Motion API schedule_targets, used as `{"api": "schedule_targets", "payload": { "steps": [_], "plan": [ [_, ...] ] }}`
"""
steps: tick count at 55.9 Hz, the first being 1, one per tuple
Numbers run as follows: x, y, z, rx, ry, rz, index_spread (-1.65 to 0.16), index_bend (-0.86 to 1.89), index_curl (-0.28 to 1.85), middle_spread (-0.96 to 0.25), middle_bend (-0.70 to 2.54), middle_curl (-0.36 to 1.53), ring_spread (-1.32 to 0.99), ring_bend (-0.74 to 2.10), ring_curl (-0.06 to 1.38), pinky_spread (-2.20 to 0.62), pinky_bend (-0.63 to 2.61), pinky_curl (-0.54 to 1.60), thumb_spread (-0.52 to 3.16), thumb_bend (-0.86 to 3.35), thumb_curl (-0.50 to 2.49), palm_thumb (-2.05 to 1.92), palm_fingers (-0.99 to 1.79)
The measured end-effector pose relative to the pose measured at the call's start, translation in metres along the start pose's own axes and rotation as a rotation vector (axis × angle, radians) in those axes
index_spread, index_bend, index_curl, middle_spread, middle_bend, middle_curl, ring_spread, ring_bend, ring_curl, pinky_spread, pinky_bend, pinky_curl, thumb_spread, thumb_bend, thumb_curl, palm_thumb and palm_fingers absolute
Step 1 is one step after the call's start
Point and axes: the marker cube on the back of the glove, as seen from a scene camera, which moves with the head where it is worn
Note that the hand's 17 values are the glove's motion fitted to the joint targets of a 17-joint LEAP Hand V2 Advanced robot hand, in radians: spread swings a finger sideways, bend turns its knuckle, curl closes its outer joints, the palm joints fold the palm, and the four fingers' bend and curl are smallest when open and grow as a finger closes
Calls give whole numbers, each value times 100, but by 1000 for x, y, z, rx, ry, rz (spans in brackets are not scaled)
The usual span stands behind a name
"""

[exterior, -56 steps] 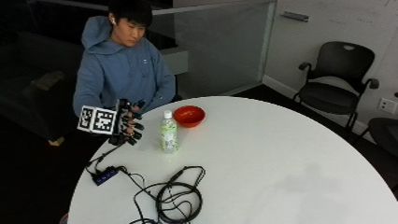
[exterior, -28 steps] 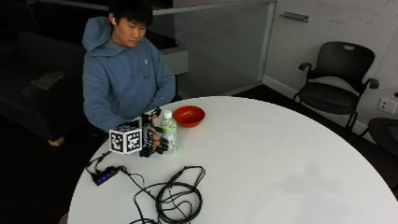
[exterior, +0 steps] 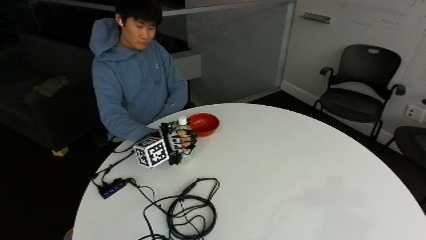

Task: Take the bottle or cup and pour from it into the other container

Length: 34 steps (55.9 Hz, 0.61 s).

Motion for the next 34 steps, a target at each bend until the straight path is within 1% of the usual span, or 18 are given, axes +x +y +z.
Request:
{"api": "schedule_targets", "payload": {
  "steps": [1, 3, 8, 13, 17, 23, 34],
  "plan": [
    [0, -1, 1, 13, -3, 0, -21, 18, 28, 7, 36, 36, 2, 57, 30, 14, 64, 26, 80, 5, 43, 90, 93],
    [1, -1, 2, 34, -4, 2, -19, 17, 29, 5, 40, 38, -2, 56, 31, 10, 60, 25, 78, 5, 45, 93, 101],
    [-1, -2, 8, 44, 26, 14, -15, 15, 32, 2, 39, 40, -8, 55, 34, 1, 57, 27, 63, 2, 51, 99, 106],
    [-12, -5, 14, -17, 100, 5, -14, 15, 34, -1, 38, 42, -12, 54, 37, -5, 57, 29, 49, -1, 55, 102, 111],
    [-26, -5, 20, -95, 184, -10, -13, 15, 35, -1, 37, 43, -13, 53, 38, -8, 56, 30, 42, -3, 57, 103, 114],
    [-54, -6, 33, -254, 415, -71, -12, 15, 36, -2, 36, 45, -14, 51, 39, -11, 56, 31, 35, -3, 60, 103, 115],
    [-109, -2, 71, -533, 941, -172, -11, 16, 38, -3, 35, 47, -16, 50, 42, -13, 55, 33, 28, -4, 63, 102, 117]
  ]
}}
